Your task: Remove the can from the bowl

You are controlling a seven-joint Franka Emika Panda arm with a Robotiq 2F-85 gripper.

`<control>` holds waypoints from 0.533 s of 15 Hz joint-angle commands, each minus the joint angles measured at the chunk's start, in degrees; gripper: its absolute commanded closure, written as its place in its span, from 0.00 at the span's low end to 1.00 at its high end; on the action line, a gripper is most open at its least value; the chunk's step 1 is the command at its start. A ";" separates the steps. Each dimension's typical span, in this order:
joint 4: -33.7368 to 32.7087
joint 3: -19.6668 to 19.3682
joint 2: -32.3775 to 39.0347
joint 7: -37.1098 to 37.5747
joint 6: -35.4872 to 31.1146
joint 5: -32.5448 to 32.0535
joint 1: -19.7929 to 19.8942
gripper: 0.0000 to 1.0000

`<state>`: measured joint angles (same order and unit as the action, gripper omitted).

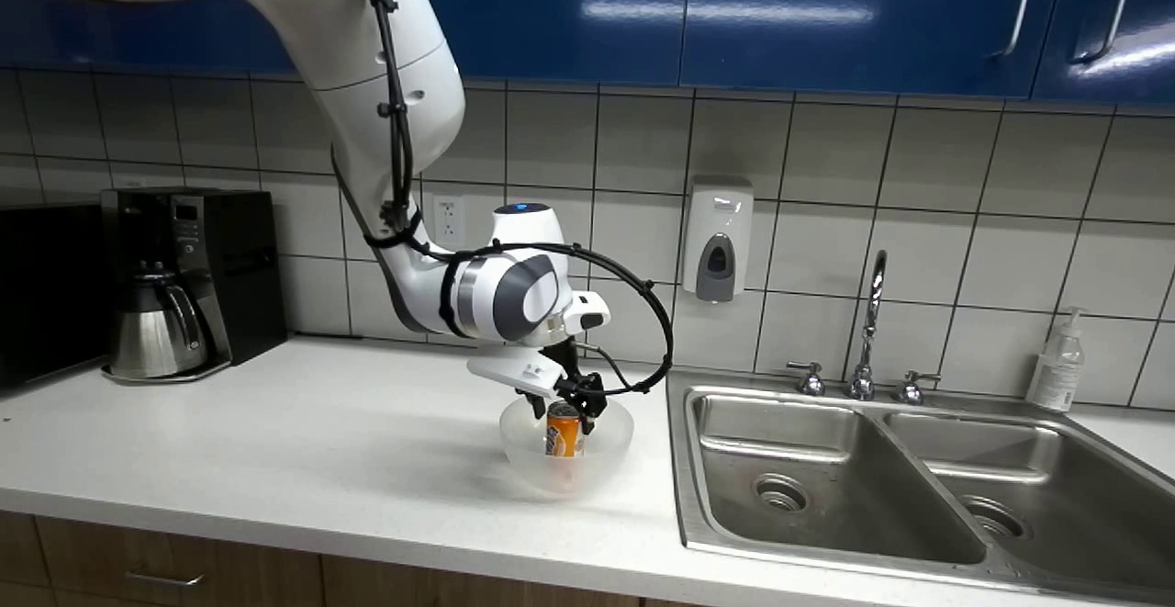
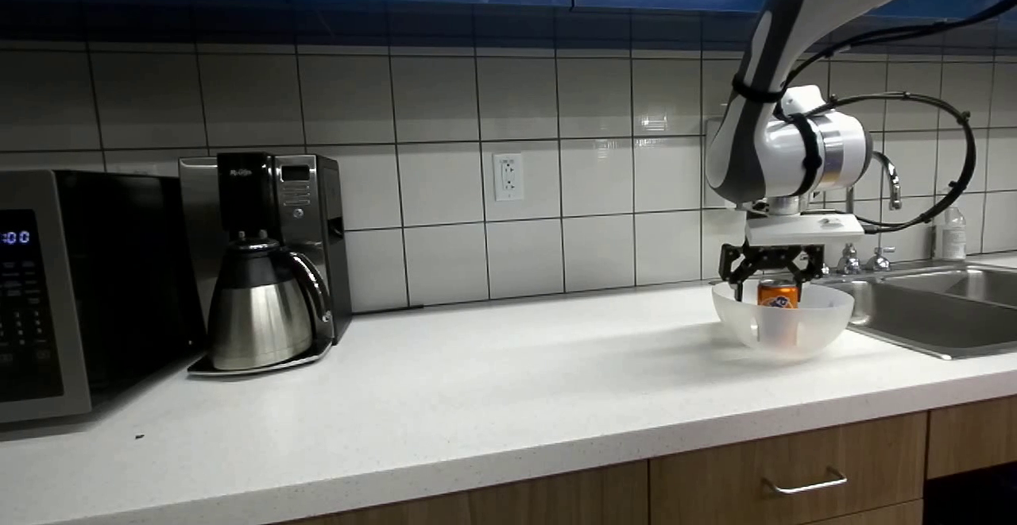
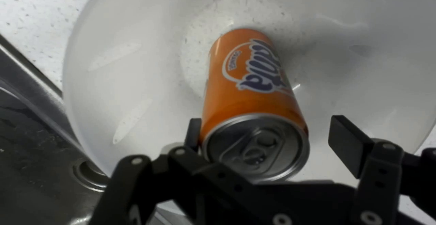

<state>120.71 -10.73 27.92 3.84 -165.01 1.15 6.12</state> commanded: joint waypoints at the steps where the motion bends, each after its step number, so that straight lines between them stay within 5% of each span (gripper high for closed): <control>1: 0.16 0.89 -1.98 -0.15 2.94 0.43 1.07 0.36; 4: 0.40 0.43 -2.55 0.27 4.33 0.23 0.84 0.60; 8: 0.86 -0.03 -3.36 0.60 6.29 0.03 0.73 0.62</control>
<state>120.72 -10.96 27.04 3.85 -162.03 1.15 6.21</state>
